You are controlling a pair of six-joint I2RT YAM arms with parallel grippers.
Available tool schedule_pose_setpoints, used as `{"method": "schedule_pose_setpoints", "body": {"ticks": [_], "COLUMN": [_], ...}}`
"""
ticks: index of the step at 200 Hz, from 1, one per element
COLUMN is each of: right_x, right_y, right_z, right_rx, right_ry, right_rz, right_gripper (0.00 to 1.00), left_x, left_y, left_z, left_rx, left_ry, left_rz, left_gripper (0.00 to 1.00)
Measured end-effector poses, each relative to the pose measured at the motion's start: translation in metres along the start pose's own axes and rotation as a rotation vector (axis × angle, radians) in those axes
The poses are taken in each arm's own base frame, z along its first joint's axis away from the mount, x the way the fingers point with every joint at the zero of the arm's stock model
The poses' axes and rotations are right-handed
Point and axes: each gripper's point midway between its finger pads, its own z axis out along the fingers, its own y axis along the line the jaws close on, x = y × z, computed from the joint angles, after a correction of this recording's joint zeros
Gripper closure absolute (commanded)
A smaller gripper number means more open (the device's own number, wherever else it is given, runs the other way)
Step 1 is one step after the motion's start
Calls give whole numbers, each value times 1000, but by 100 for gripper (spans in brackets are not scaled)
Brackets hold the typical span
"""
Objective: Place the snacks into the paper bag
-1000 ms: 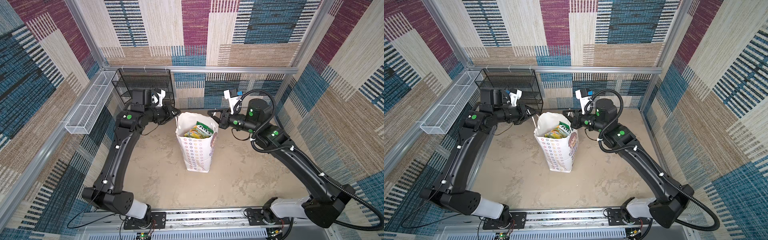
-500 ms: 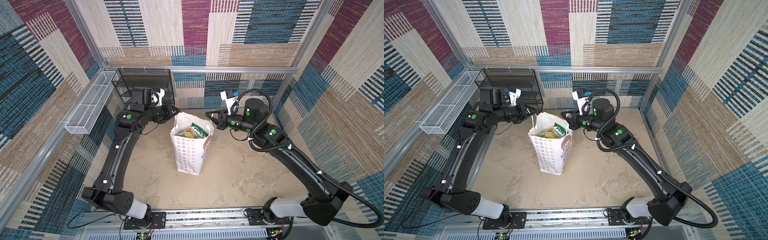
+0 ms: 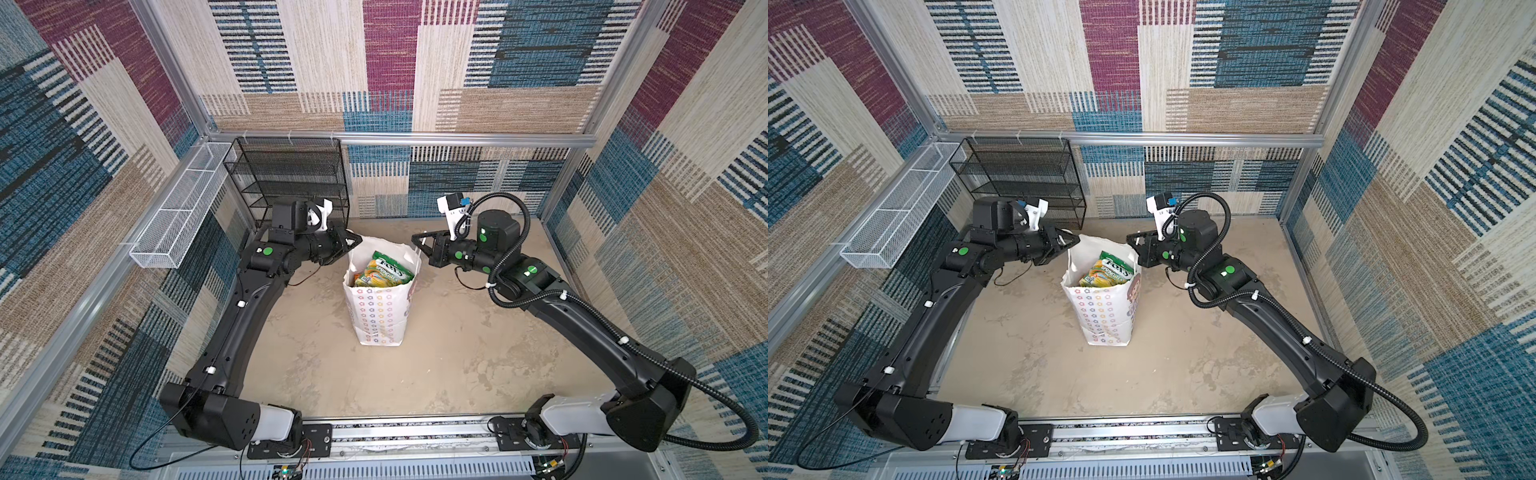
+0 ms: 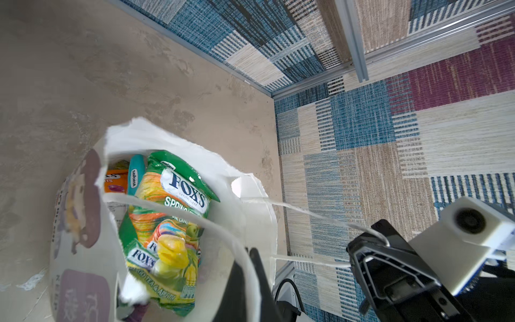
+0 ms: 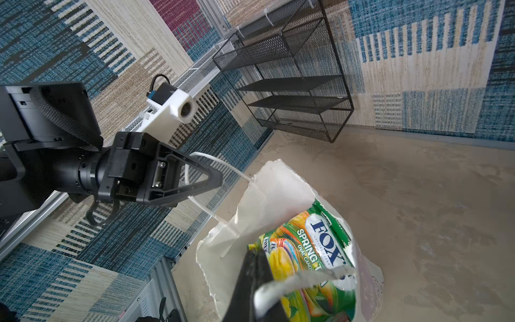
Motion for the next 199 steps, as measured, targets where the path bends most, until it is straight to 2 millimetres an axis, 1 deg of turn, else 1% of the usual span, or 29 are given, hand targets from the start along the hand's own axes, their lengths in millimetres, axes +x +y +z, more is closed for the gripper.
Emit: {"method": "schedule_pose_setpoints", "body": {"ticks": [25,52,76,92,107,122,136,155,170,181,192,199], "right_x": [4,12,12,11,10,9,6,4,2,2,2,4], "right_y": [0,-5,-4,-3,-5,-6,-11,-16,-21,-25,-33,-38], "right_z": [-6,-7,-9,-9,-11,-13,-16,-21,-23,-24,-26,-28], "right_rx": [5,16,11,4,14,23,57,96,122,145,186,211], "right_ry": [5,16,3,-11,-21,-29,-47,-64,-80,-88,-99,-105], "right_rz": [1,7,3,1,4,5,27,60,88,113,147,173], "right_gripper": [100,100,85,70,45,24,1,0,0,0,0,0], "left_x": [3,12,18,17,15,14,14,14,13,12,12,12], "left_y": [0,13,23,20,16,14,12,9,10,11,11,11], "left_z": [-4,4,9,7,6,4,1,-4,-7,-8,-9,-9], "left_rx": [-3,-11,-20,-12,-1,4,8,9,0,-9,-10,-11], "left_ry": [-3,19,29,20,10,6,1,-10,-20,-30,-33,-33], "left_rz": [1,-23,-45,-40,-30,-26,-22,-15,-13,-12,-12,-13], "left_gripper": [100,100,100,77,58,46,37,23,15,7,2,1]}}
